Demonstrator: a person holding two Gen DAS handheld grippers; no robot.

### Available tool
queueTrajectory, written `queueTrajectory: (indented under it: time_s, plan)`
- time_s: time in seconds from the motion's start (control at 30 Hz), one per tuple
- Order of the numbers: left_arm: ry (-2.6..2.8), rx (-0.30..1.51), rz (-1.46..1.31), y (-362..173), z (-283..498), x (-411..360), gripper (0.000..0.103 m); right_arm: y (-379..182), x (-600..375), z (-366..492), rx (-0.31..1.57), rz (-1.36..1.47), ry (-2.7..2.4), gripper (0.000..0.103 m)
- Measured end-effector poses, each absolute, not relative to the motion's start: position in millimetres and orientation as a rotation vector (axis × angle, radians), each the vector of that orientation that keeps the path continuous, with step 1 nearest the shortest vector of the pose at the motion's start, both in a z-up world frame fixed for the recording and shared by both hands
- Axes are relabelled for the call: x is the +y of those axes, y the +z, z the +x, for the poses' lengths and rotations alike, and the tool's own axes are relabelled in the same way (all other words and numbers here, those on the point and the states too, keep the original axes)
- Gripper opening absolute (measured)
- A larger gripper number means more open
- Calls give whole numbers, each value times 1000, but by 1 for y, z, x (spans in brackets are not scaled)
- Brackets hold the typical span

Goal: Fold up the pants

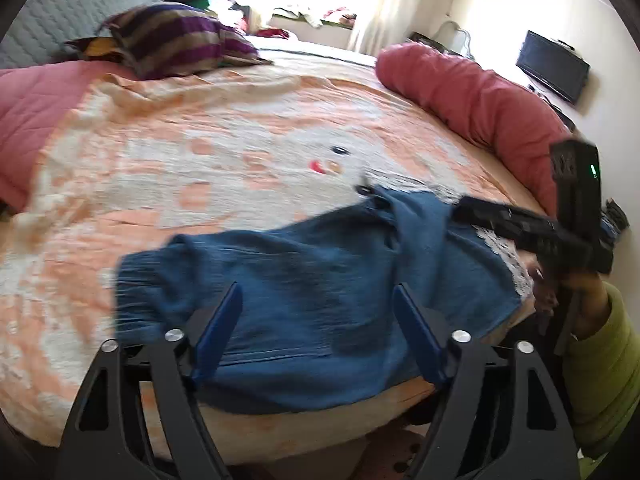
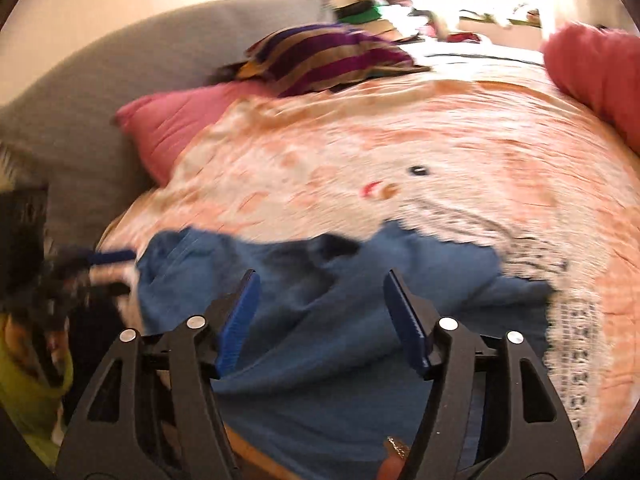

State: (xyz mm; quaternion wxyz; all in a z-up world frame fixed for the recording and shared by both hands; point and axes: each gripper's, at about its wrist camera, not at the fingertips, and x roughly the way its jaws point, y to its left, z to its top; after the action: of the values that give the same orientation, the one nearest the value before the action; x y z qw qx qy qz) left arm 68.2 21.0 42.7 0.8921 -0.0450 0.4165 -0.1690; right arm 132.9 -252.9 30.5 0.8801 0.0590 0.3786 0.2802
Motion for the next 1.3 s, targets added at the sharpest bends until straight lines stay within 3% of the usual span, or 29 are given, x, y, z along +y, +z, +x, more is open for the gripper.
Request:
queueTrajectory:
  time_s: [0.57, 0.77, 0.83, 0.9, 0.97, 1.0, 1.03, 1.1, 1.17, 1.23, 1.3]
  plan:
    - [-552, 1081, -105, -28, 113, -76, 73, 10, -213, 247, 936, -121, 408, 72]
    - [-571, 1051, -93, -40, 114, -84, 32, -20, -191, 283, 1011, -154, 352, 72]
    - [-624, 1046, -114, -38, 112, -88, 12, -26, -188, 289, 1022, -176, 331, 72]
    - [-644, 1033, -88, -37, 108, -95, 12, -33, -183, 294, 1022, -217, 317, 72]
    - [-649, 1023, -63, -37, 105, -99, 12, -39, -185, 298, 1032, -228, 307, 50]
    - [-649, 1023, -67, -38, 105, -98, 12, -41, -187, 300, 1039, -219, 308, 25]
    - [-648, 1022, -73, -38, 105, -97, 12, -43, -192, 302, 1050, -205, 313, 15]
    - [-639, 1018, -89, -38, 105, -92, 12, -40, -203, 301, 1040, -154, 331, 6]
    - [-631, 1010, -101, -37, 107, -85, 16, -27, -214, 298, 1005, -98, 331, 6]
    - [-615, 991, -91, -33, 103, -79, 39, -12, -227, 291, 958, -48, 331, 6]
    - [-596, 963, -82, -31, 101, -75, 50, 3, -243, 284, 920, -5, 325, 6]
